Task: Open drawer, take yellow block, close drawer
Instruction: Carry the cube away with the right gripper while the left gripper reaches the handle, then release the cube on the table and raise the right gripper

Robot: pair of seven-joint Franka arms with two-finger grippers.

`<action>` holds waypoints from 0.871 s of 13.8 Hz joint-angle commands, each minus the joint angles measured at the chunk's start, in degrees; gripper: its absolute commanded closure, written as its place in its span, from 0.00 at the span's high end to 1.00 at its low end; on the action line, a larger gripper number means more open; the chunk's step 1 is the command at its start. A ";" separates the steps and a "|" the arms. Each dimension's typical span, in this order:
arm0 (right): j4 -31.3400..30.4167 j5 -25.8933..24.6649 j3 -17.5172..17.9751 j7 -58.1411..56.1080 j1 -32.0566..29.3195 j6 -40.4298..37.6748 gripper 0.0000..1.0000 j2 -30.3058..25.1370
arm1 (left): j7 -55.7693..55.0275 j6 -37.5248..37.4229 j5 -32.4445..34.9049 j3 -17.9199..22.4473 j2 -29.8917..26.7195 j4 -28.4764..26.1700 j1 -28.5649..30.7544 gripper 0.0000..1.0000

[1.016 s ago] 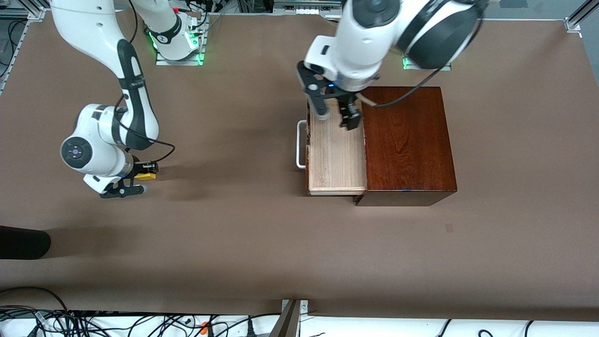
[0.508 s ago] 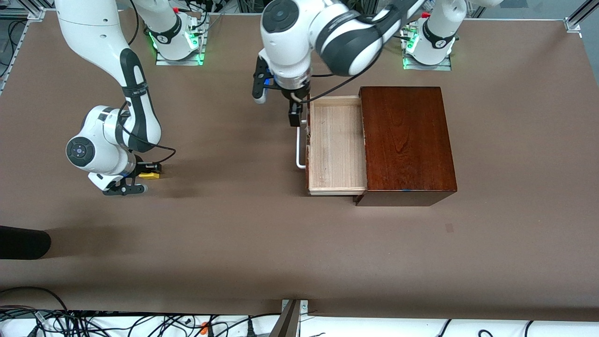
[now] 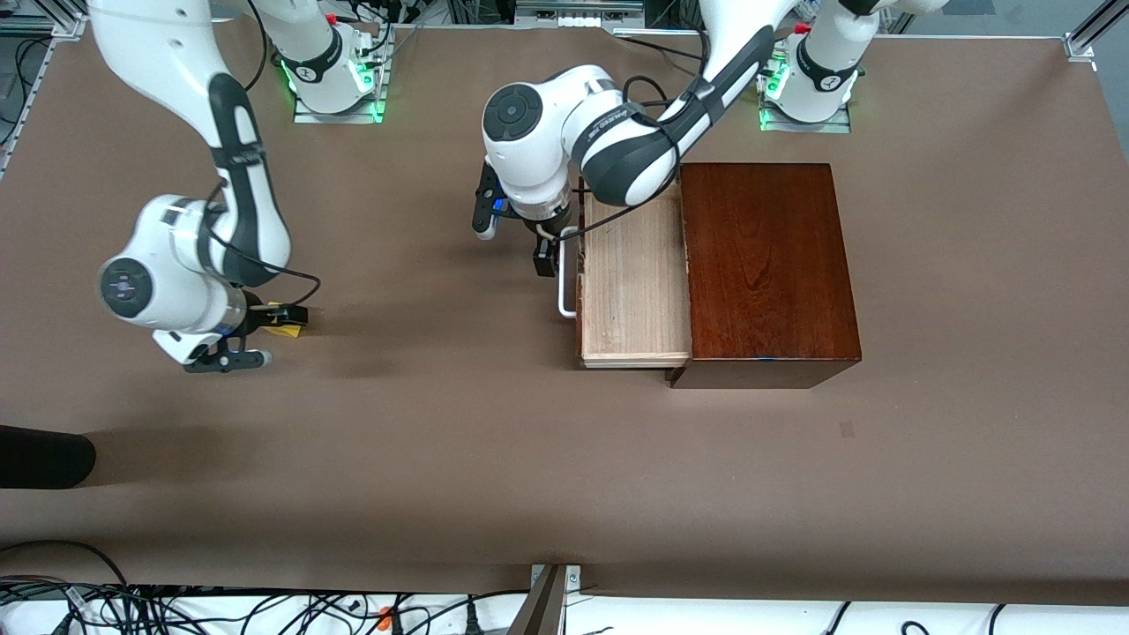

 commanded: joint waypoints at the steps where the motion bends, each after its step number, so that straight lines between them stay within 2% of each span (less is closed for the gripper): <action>1: 7.94 0.51 -3.60 -1.04 -0.22 -12.20 1.00 -3.03 | 0.78 -0.19 1.69 0.42 1.95 2.26 -0.75 1.00; 3: 15.05 0.33 -5.71 -1.13 -0.22 -20.21 1.00 -3.03 | 0.78 0.16 1.69 0.95 2.48 2.26 -0.75 1.00; 7: 27.55 -2.56 -7.47 -0.69 -0.22 -32.61 1.00 -3.03 | 0.87 -0.53 2.04 1.30 1.86 2.08 -0.40 1.00; 10: 30.90 -2.66 -9.84 -0.87 -0.14 -39.30 1.00 -3.90 | 0.52 -2.37 2.04 1.65 0.99 1.56 -0.22 1.00; 12: 30.74 -4.66 -9.85 -1.22 -0.22 -40.02 1.00 -6.97 | -0.44 -4.39 2.57 1.83 0.72 1.38 -0.13 1.00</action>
